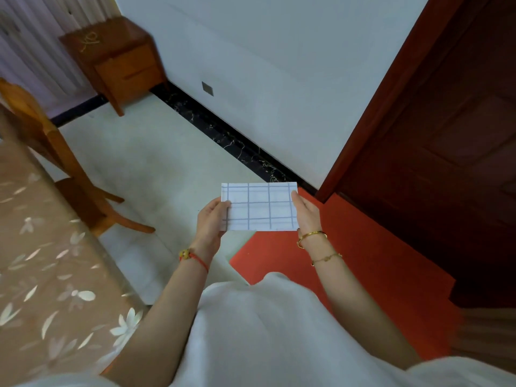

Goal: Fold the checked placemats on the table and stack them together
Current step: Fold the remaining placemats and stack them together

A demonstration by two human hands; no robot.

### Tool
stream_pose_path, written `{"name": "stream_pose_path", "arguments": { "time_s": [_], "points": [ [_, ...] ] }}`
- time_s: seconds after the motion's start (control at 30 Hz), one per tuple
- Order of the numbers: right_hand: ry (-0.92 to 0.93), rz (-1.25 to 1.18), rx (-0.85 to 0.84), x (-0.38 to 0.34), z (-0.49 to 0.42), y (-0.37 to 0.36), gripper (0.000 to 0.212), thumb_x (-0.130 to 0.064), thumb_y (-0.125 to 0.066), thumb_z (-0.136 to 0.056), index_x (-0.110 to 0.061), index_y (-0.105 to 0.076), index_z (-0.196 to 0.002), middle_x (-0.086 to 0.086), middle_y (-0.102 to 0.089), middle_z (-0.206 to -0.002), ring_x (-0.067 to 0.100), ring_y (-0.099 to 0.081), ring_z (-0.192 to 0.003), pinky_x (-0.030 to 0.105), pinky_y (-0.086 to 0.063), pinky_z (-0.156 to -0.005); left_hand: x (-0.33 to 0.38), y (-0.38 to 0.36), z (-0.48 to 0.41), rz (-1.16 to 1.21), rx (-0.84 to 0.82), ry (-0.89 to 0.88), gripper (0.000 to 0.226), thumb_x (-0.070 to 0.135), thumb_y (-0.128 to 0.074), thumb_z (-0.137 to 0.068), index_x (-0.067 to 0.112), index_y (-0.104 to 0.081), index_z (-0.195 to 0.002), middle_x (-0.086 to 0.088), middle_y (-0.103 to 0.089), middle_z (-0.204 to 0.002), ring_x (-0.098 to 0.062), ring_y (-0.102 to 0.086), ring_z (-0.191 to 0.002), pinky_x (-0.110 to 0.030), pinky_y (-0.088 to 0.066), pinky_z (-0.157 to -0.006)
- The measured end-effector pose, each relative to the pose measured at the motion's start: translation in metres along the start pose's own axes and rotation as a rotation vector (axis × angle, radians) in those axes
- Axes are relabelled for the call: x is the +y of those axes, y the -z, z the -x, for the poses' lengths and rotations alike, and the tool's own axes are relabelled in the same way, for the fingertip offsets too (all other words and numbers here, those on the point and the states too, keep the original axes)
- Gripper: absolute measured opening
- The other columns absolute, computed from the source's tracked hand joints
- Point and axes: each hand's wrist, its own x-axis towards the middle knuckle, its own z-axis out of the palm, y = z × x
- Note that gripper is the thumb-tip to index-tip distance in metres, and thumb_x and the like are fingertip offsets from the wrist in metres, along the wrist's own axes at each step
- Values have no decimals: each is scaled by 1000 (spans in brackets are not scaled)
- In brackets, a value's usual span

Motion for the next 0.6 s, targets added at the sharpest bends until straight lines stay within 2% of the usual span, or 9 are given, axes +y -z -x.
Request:
{"name": "stream_pose_path", "arguments": {
  "time_s": [0.17, 0.3, 0.4, 0.5, 0.6],
  "points": [
    [-19, -5, -30, -17, -35, -12, 20, -25, -55, -98, -16, -73, -92, 2, -73, -94, 21, -69, -95, 39, -55, -90, 15, -11, -30, 24, 38, 25, 17, 12, -53, -95, 17, -68, -88, -1, -62, -78, -14, -57, -68, -22, -45, -58],
    [-35, 38, -59, -28, -77, -22, 26, -34, -60, -92, -17, -75, -79, 6, -74, -95, 26, -68, -99, 51, -52, -95, 28, -20, -59, 55, 84, 25, 16, 13, -53, -94, 17, -67, -88, -3, -60, -79, -16, -54, -70, -25, -43, -59],
    [-48, 50, -98, -46, -112, -35, 21, -31, -60, -93, -17, -75, -86, 8, -74, -98, 29, -67, -104, 51, -51, -97, 38, -29, -84, 100, 127, 16, 13, 16, -55, -93, 16, -69, -95, -6, -62, -87, -19, -57, -76, -27, -45, -62],
    [-47, 118, -155, -69, -154, -47, 22, -24, -57, -96, -19, -72, -81, 7, -72, -92, 34, -66, -105, 53, -51, -96, 51, -42, -113, 151, 166, -14, 15, 23, -59, -85, 18, -71, -92, -7, -63, -91, -21, -57, -82, -28, -47, -65],
    [-17, 176, -235, -95, -197, -55, 21, -31, -60, -92, -20, -74, -81, 11, -73, -99, 34, -65, -106, 53, -50, -96, 66, -62, -141, 216, 231, -36, 13, 15, -56, -92, 18, -69, -89, -8, -62, -89, -21, -56, -81, -27, -47, -63]
  ]
}}
